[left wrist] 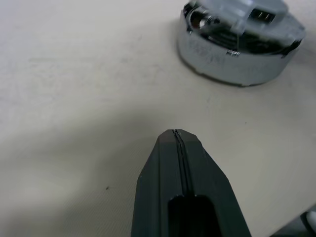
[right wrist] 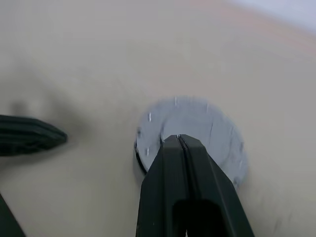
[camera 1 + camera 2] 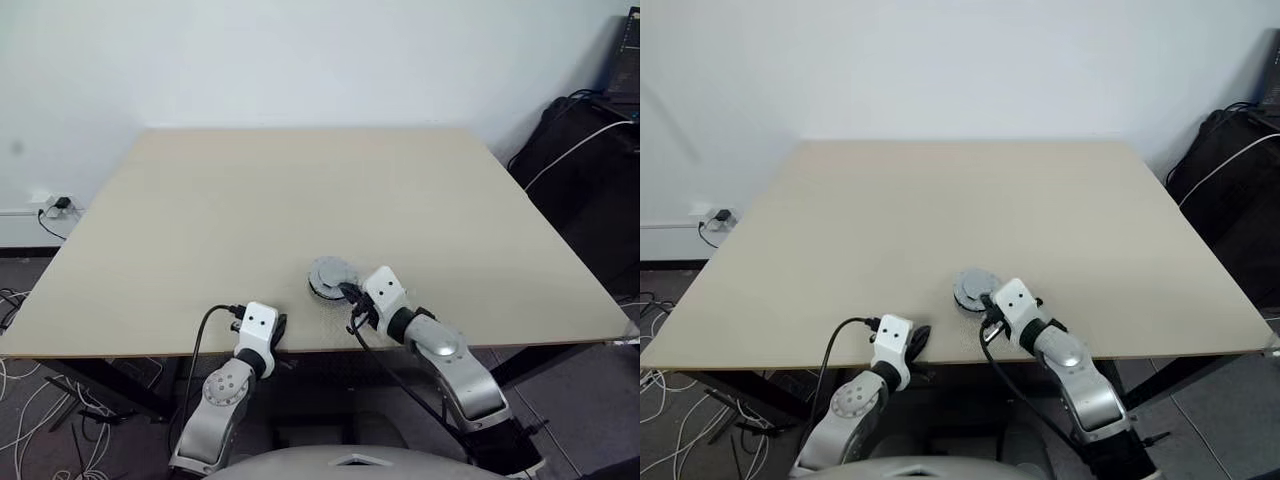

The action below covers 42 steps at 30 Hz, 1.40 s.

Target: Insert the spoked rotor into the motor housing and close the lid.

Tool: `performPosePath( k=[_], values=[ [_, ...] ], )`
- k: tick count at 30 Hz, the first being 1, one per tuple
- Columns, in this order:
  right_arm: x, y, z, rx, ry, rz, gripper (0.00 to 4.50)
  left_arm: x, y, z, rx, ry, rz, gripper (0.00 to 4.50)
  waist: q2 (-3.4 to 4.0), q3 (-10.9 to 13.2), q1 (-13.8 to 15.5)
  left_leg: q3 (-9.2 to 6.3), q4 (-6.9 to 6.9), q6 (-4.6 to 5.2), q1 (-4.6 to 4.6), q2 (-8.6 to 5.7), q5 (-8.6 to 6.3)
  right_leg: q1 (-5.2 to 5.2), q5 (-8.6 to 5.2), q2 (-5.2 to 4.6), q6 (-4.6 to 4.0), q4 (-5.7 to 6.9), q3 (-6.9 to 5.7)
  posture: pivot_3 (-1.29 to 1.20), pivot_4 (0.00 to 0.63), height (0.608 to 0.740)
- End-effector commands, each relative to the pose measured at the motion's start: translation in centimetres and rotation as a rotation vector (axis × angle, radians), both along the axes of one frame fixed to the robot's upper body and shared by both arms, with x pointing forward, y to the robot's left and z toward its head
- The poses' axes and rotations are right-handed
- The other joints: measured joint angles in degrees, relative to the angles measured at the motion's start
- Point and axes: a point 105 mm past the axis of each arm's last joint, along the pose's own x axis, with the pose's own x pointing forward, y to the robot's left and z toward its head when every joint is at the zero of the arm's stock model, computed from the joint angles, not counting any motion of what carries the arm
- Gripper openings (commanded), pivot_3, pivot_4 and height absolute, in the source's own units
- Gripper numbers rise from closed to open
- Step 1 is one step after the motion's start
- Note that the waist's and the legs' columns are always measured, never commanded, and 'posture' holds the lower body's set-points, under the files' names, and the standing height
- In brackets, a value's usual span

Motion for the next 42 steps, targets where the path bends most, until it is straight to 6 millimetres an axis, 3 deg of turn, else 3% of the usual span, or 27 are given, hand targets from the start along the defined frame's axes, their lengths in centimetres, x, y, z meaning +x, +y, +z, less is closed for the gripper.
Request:
performPosePath(
  k=[1,9,12,22,33,42],
  values=[
    [1.0,-0.8,0.7,0.016,-0.053,0.005,0.9,0.6,-0.4,1.1,-0.011,-0.046,-0.016,0.0,-0.05,0.03,0.01,0.0,0.0,0.0,0.01,0.0,0.0,0.01,0.0,0.0,0.0,0.0,0.0,0.0,0.0,0.74],
    [1.3,-0.4,0.4,0.05,-0.011,0.067,3.64,0.6,0.0,1.1,-0.009,-0.048,0.003,0.0,-0.08,0.08,0.2,-0.01,0.0,0.0,-0.01,0.0,0.0,0.01,0.0,0.0,-0.01,-0.01,0.0,0.0,0.0,0.74],
    [1.3,-0.3,0.3,0.063,0.009,0.072,4.48,0.5,0.1,1.1,-0.009,-0.047,0.012,0.0,-0.09,0.09,0.3,-0.01,0.0,0.0,-0.01,0.0,0.0,0.01,0.0,0.0,-0.01,-0.01,0.0,0.0,0.0,0.74],
    [2.7,-0.1,0.0,0.172,0.114,-0.009,4.48,0.6,0.1,1.1,-0.011,-0.045,0.015,0.0,-0.09,0.1,0.28,-0.02,0.0,0.0,-0.01,0.02,0.0,0.0,0.01,0.0,-0.01,0.01,-0.01,0.0,0.0,0.74],
    [5.3,1.3,-0.2,0.12,0.164,-0.077,4.48,0.6,0.2,1.0,-0.012,-0.045,0.021,0.0,-0.06,0.1,0.3,-0.01,0.0,0.0,-0.05,-0.01,0.0,-0.02,0.02,-0.01,-0.03,0.01,0.0,0.0,0.0,0.74],
    [5.5,2.0,-2.5,0.059,0.255,-0.064,4.48,0.6,0.3,1.0,-0.014,-0.048,0.034,0.0,-0.05,0.1,0.13,-0.01,0.0,0.0,-0.04,-0.01,0.0,-0.01,0.02,0.0,-0.03,0.01,0.0,0.0,0.0,0.74]
  ],
)
